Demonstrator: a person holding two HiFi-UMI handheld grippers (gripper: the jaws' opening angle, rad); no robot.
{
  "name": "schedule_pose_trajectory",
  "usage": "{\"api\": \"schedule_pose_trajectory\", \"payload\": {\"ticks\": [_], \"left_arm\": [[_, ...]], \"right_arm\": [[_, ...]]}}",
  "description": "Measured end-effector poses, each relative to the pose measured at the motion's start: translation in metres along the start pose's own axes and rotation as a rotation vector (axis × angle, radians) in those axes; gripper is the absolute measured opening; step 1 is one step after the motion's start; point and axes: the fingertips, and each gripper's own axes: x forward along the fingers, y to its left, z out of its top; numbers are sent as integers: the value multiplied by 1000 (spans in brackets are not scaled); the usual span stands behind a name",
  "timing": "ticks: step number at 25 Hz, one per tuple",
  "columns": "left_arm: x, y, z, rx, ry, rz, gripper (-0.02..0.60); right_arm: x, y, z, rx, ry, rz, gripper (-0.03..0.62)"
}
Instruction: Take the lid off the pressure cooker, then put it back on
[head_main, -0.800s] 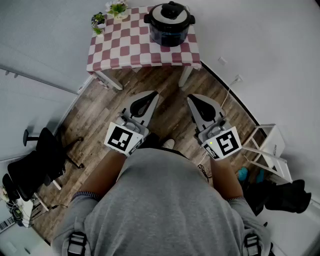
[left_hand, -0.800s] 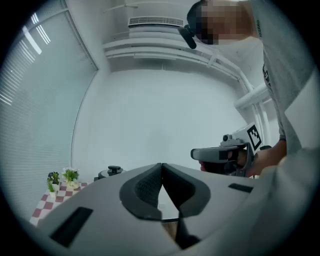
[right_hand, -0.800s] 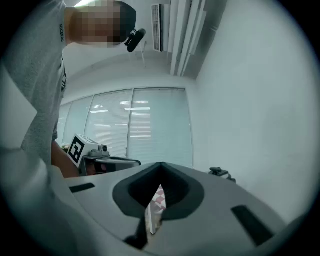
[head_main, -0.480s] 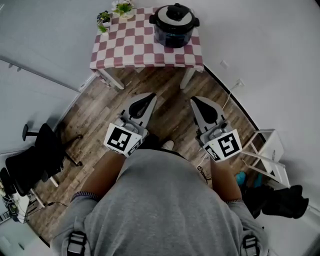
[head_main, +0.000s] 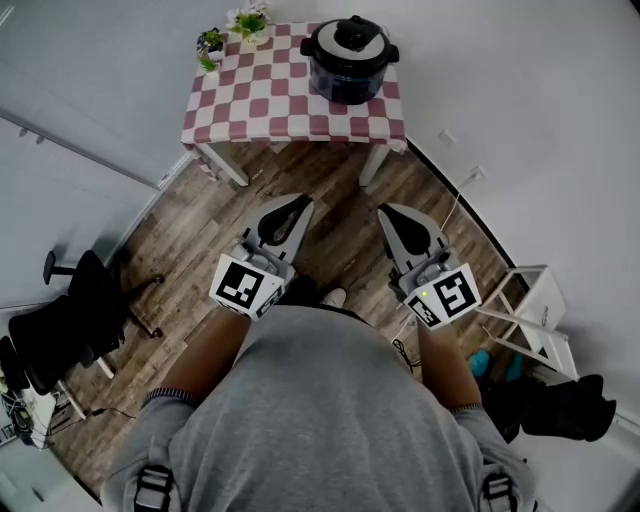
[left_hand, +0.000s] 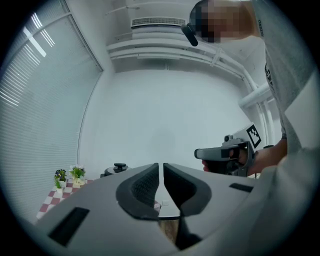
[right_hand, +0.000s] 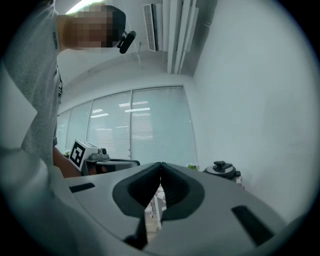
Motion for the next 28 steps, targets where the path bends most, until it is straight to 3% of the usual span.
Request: {"api": "schedule_pose_trajectory", "payload": {"ticks": [2, 9, 12, 28], "left_arm": [[1, 0, 1, 0, -1, -6, 91], [0, -2, 3, -11, 3, -44, 277], [0, -2, 2, -8, 15, -54, 302], [16, -1, 8, 31, 12, -65, 308]], "right_arm": [[2, 0, 0, -8, 6, -2, 52], [6, 8, 2, -54, 28, 24, 311], [8, 11, 2, -71, 40, 44, 367], [15, -4, 10, -62, 36, 48, 391]]}}
